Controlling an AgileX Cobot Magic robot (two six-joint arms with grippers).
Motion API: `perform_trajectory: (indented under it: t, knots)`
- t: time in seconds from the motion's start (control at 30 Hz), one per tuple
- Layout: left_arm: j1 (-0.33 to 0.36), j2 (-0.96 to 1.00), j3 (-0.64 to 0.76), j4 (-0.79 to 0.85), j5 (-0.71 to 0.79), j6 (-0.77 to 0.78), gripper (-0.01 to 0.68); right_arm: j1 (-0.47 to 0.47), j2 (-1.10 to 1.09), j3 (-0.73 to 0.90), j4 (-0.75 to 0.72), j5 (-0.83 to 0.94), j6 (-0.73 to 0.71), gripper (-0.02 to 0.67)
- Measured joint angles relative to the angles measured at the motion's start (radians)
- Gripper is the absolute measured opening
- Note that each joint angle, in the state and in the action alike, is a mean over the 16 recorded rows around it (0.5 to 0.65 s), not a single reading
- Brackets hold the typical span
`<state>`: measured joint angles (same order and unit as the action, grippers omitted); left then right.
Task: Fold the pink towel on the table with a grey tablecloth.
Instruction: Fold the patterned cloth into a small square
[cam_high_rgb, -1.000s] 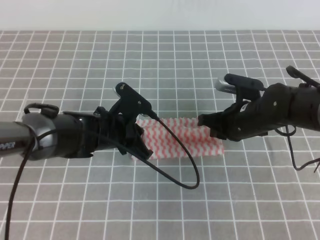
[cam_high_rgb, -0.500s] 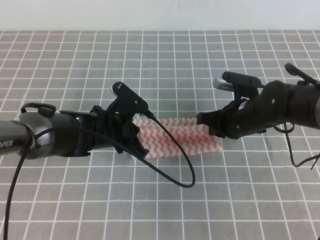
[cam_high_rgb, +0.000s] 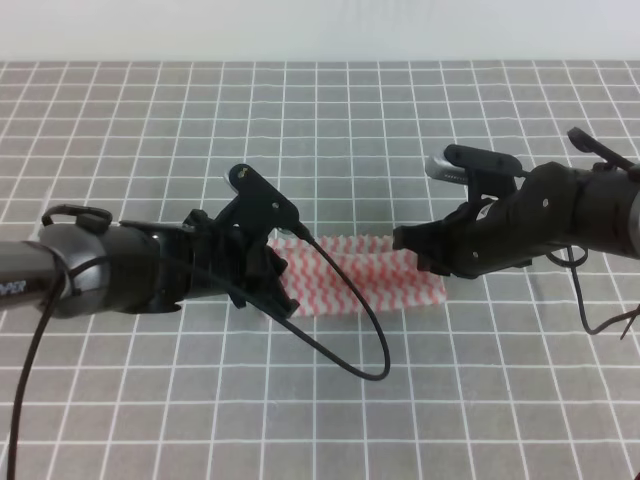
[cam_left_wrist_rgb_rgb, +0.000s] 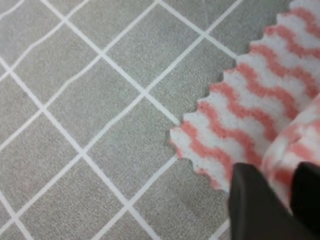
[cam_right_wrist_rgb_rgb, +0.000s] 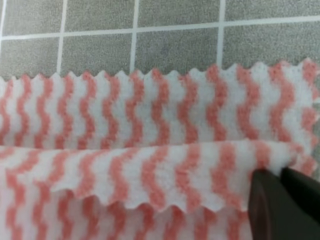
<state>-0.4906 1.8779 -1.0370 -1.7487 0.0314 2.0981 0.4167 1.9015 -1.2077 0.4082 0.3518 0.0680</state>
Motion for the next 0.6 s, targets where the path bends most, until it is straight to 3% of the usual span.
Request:
perform_trajectory:
  t: [0.3, 0.43, 0.6]
  knots:
    - [0.001, -0.020, -0.043, 0.000, -0.030, -0.010, 0.277, 0.000, -0.001, 0.000, 0.003, -0.001, 0.000, -0.015]
    - [0.001, -0.048, -0.068, 0.000, -0.060, -0.033, 0.263, 0.000, -0.002, 0.000, 0.006, -0.002, 0.000, -0.015]
    - [0.002, -0.087, -0.077, -0.002, -0.060, -0.084, 0.193, 0.000, -0.002, 0.001, 0.011, -0.003, 0.001, -0.015]
